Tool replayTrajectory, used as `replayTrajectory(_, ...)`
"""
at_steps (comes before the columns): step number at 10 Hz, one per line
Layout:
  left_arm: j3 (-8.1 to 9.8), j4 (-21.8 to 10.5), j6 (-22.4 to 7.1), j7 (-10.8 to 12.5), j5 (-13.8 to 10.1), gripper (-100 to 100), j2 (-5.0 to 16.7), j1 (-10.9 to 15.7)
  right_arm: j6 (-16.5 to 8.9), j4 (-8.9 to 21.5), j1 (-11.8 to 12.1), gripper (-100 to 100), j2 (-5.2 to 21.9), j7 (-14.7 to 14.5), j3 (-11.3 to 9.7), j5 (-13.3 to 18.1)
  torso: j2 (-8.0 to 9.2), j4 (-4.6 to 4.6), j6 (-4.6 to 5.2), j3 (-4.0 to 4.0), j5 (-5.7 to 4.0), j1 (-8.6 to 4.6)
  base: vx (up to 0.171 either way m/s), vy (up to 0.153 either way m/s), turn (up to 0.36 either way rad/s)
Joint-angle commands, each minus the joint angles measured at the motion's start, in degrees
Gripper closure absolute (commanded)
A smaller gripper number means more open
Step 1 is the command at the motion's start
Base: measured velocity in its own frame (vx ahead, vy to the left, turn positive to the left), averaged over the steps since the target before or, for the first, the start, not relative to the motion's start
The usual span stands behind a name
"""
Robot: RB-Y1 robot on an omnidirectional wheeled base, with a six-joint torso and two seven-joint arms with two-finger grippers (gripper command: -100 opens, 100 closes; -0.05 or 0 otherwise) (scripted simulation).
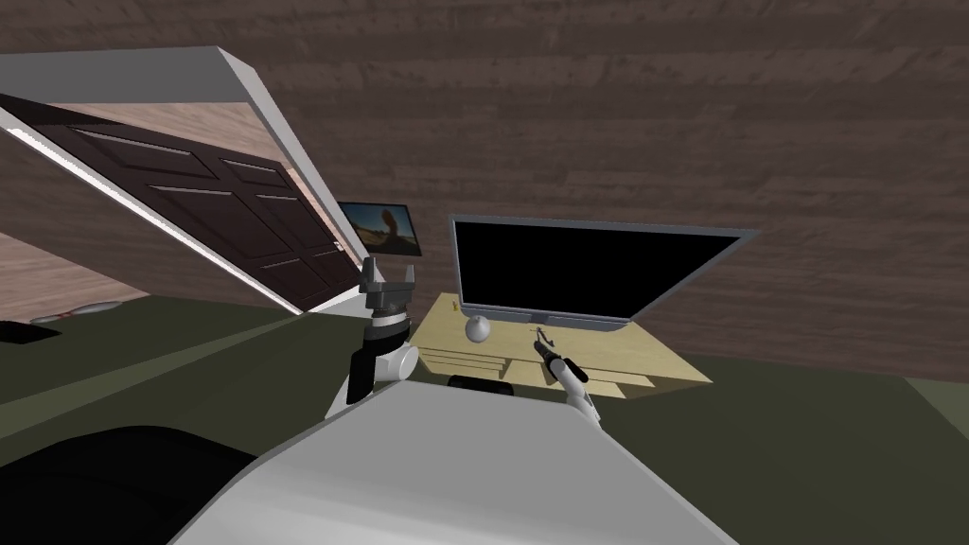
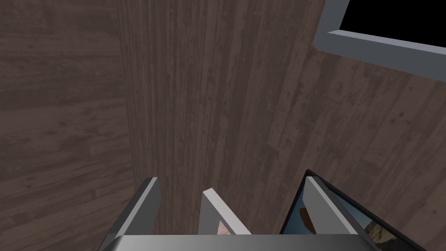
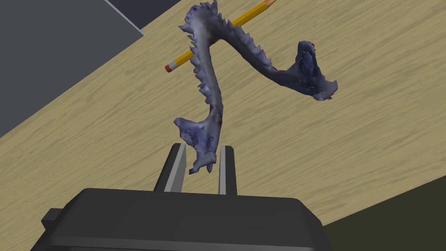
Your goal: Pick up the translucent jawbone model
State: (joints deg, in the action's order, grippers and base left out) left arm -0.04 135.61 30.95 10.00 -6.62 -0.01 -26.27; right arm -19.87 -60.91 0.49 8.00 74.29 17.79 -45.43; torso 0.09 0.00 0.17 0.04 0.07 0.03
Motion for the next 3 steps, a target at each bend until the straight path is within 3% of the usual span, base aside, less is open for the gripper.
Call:
replayTrajectory(1,0.0,0.0,0.0,0.0,0.0,0,0.0,0.0,-1.6,-0.4,-0.1,100,1.8,1.0,0.0,-0.7,0.0,0.0,0.0,0.0,0.0,0.0,-0.038,0.051,-0.1)
replayTrajectory(2,0.0,0.0,0.0,0.0,0.0,0,0.0,0.0,-1.1,-0.6,0.0,100,0.9,0.8,0.2,0.0,0.08,0.0,-0.02,0.04,-0.01,0.1,-0.018,0.024,-0.025)
replayTrajectory(3,0.0,0.0,0.0,0.0,0.0,0,0.0,0.0,-1.2,-0.7,0.1,0,1.0,0.9,0.2,0.0,0.03,0.01,-0.07,0.02,-0.04,0.07,0.0,0.0,0.0)
